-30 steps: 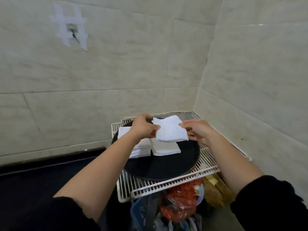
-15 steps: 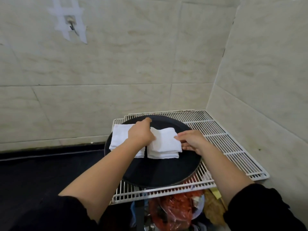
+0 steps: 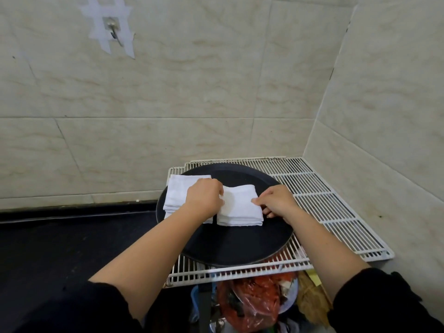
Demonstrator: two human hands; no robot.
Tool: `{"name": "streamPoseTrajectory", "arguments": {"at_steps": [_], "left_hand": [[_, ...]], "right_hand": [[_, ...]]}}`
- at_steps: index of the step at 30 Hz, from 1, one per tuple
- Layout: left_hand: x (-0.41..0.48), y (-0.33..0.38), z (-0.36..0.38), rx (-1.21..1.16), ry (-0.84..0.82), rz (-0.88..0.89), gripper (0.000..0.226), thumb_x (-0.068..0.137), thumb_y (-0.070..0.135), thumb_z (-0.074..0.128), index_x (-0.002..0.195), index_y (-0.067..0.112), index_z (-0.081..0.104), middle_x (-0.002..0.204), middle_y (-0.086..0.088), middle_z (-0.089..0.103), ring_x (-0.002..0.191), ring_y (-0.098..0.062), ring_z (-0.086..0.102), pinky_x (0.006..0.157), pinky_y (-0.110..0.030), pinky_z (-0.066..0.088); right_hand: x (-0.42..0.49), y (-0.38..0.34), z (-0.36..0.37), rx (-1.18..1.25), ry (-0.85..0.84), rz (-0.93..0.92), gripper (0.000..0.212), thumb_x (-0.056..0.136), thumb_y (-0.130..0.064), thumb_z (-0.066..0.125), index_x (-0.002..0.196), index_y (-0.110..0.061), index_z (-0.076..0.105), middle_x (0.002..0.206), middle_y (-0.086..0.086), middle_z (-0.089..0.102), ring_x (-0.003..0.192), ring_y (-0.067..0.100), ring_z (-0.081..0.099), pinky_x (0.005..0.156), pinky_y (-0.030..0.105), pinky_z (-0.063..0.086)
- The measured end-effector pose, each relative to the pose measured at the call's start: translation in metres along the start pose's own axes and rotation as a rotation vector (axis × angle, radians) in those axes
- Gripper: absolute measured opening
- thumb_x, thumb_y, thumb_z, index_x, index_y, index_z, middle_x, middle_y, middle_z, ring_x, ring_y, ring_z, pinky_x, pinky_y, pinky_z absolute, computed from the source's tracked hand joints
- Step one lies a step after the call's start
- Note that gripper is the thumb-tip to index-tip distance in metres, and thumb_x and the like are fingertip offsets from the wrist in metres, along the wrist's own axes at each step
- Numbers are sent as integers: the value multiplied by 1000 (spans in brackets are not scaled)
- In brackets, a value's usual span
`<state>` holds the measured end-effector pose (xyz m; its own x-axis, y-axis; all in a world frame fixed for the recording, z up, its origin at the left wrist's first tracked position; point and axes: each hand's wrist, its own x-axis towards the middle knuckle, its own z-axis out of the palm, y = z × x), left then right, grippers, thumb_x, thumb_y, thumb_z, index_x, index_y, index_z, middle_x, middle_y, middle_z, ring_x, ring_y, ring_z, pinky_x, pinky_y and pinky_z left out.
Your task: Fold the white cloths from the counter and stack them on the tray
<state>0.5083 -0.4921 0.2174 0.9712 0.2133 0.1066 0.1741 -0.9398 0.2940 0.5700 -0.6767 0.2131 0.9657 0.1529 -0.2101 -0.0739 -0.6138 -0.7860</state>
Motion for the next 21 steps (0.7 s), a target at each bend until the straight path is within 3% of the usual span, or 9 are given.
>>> {"name": "streamPoseTrajectory", "arguments": {"at_steps": [3,6,15,21], "left_hand": [[-4,-7,-2,-92,113,23,15,89,28,60,100,22,69,103,1,63,106,-19,55,71,-29,42],[-13,-19,-13,-211,235,34,18,91,30,57,103,23,69,105,1,60,105,-17,53,76,-31,47],[-79,-157,-70,-172,394,-164,24,90,30,56,109,19,66,105,-3,62,102,-23,57,80,-37,50],[-205,-322,-109,-66,353,-487,26,90,28,55,112,18,65,111,-6,59,108,-26,56,82,-37,50]], "right_hand": [[-5,-15,1,-164,161,-156,19,81,-15,73,83,3,70,79,8,68,73,24,62,68,35,51],[-13,-40,8,-150,200,-293,11,82,-20,74,80,-11,67,70,-6,59,73,16,57,66,28,43],[-69,-139,134,-151,12,-627,10,80,-14,65,76,-22,61,69,-4,61,76,18,60,69,28,45],[-154,-198,320,-225,-280,-683,10,81,-19,68,79,-22,59,71,-6,59,79,20,61,75,32,50]]}}
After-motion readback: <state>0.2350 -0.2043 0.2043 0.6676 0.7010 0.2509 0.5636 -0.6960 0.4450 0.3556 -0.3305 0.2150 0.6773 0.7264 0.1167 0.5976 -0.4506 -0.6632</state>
